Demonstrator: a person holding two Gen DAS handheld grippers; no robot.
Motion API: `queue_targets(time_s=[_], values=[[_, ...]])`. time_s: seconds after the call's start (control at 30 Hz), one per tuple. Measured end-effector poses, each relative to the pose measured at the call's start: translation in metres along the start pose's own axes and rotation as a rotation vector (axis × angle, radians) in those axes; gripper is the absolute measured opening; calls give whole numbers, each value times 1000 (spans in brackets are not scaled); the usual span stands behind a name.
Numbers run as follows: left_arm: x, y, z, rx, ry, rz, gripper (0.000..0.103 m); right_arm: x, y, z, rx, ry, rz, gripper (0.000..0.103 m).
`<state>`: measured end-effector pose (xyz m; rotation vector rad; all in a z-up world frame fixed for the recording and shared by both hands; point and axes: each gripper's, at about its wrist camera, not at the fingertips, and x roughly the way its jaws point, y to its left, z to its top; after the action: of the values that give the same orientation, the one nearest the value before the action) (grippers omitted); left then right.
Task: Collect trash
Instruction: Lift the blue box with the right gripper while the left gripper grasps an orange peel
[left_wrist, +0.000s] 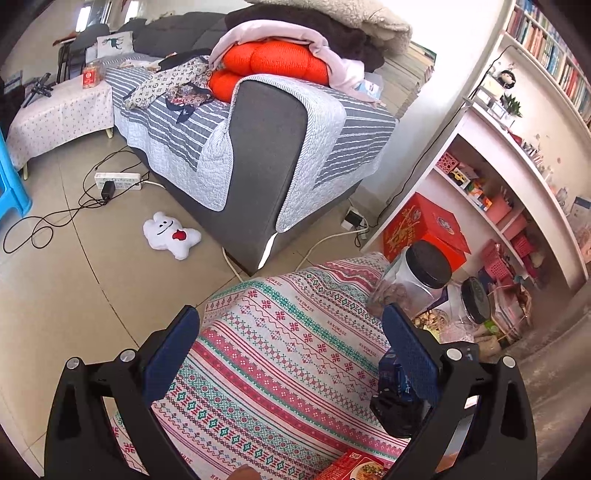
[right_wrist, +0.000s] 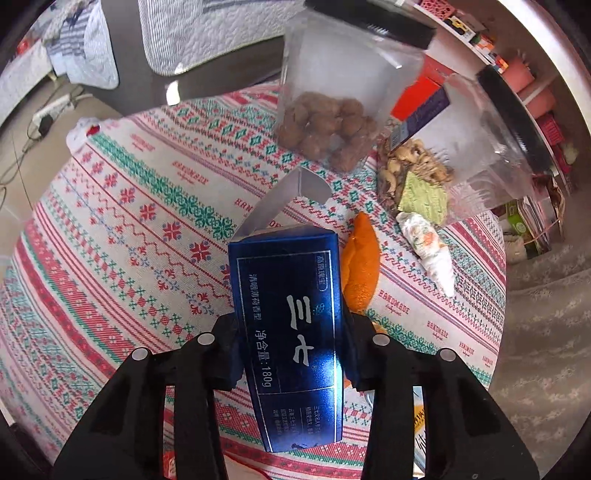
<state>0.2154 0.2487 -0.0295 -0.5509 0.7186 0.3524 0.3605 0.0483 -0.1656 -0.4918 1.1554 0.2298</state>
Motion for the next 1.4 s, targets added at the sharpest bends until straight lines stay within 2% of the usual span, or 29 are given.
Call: queue_targets(time_s=[0.17, 0.27, 0.47, 0.57, 0.67, 0.87, 0.93, 1.0, 1.1, 1.23, 1.3, 1.4], values=[[12, -11, -7, 6, 39, -20, 96, -67, -51, -31, 226, -163, 98, 39], [20, -22, -15, 21, 70, -43, 96, -103, -86, -65, 402, -234, 108, 39], [48, -73, -45, 183, 195, -135, 96, -149, -144, -131, 638, -364, 96, 39], [66, -109, -65, 308, 251, -141, 96, -149, -166, -153, 722, -407, 105, 39], [98, -148, -82, 427, 349, -120, 96, -136, -185, -166, 784, -401, 156, 39], [173, -213, -108, 535, 448, -49, 95, -128, -209, -180, 871, -422, 162, 39], [196, -227, -119, 565, 474, -14, 91, -120, -216, -183, 893, -410, 174, 39], [218, -232, -129, 586, 508, 22, 76, -110, -222, -186, 916, -386, 179, 39], [242, -231, -136, 563, 540, 50, 66, -101, -231, -190, 946, -359, 205, 39], [258, -225, -135, 500, 576, 6, 50, -106, -233, -189, 947, -376, 211, 39], [258, -223, -136, 488, 587, -21, 33, -110, -230, -188, 933, -384, 208, 39], [249, -217, -133, 470, 587, -45, 25, -111, -226, -187, 923, -382, 211, 39]])
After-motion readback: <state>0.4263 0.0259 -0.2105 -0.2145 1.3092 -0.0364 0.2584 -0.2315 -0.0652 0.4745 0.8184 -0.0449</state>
